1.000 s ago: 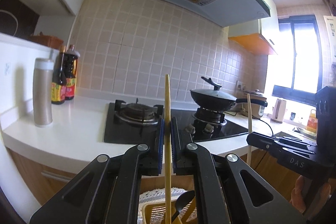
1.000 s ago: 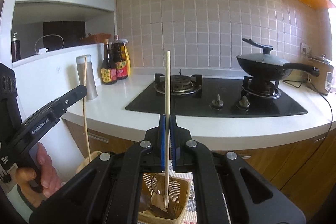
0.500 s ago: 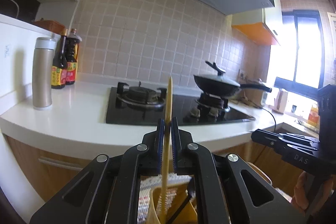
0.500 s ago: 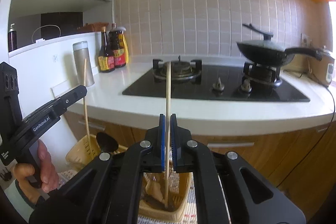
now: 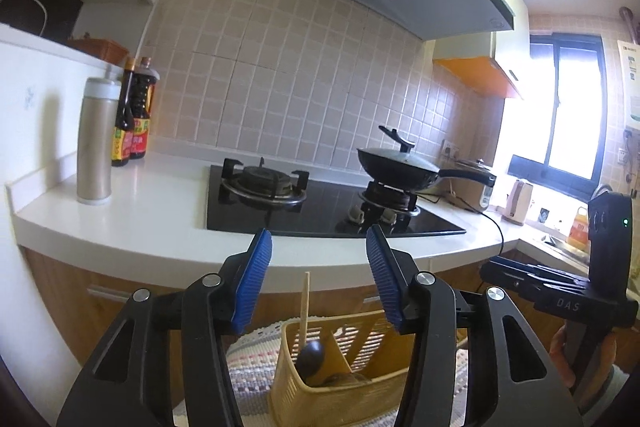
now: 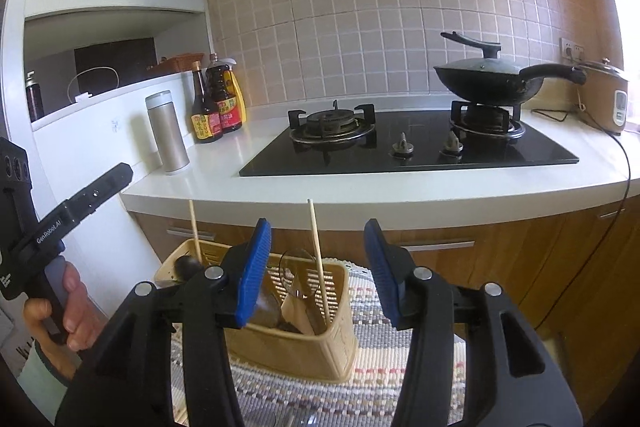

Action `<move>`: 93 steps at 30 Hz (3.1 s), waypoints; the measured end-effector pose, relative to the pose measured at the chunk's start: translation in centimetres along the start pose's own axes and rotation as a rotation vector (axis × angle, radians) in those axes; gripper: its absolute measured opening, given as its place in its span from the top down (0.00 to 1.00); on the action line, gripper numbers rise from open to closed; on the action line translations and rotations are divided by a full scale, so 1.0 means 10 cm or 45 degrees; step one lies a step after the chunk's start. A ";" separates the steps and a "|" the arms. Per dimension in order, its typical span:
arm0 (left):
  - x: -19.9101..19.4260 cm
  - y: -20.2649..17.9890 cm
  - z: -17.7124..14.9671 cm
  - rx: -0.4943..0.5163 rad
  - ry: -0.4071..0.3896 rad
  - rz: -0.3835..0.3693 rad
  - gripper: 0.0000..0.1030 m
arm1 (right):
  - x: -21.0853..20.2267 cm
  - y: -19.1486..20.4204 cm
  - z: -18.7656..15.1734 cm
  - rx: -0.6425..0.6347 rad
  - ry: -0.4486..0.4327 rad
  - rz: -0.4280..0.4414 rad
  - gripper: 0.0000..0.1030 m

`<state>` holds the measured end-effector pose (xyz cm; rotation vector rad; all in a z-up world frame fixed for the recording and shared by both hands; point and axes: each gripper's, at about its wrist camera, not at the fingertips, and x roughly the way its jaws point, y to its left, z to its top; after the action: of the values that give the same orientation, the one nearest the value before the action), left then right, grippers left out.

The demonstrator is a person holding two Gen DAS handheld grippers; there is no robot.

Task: Organize utensils
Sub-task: 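Lift both chopsticks and lower them upright into the caddy, releasing, then return both tools to the mat and grasp a clear spoon with each, then lift the clear spoon in the left tool into the caddy while the right tool drops its spoon in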

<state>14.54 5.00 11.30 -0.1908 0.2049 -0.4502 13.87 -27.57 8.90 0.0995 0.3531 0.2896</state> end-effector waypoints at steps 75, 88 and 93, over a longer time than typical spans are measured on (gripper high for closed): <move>0.62 -1.07 -1.98 0.444 1.303 -0.036 0.88 | 0.76 0.46 -1.71 -0.111 1.270 -0.073 0.84; 0.29 -0.98 -1.55 0.262 1.050 -0.070 0.91 | 0.36 0.47 -1.65 -0.071 1.136 0.043 0.90; -0.01 -0.88 -1.15 0.217 0.837 -0.122 0.90 | 0.05 0.40 -1.38 -0.076 1.026 0.066 0.90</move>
<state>8.10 -4.29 2.24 0.1226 0.8008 -0.6137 8.34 -22.94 -3.59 -0.0739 1.1418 0.3845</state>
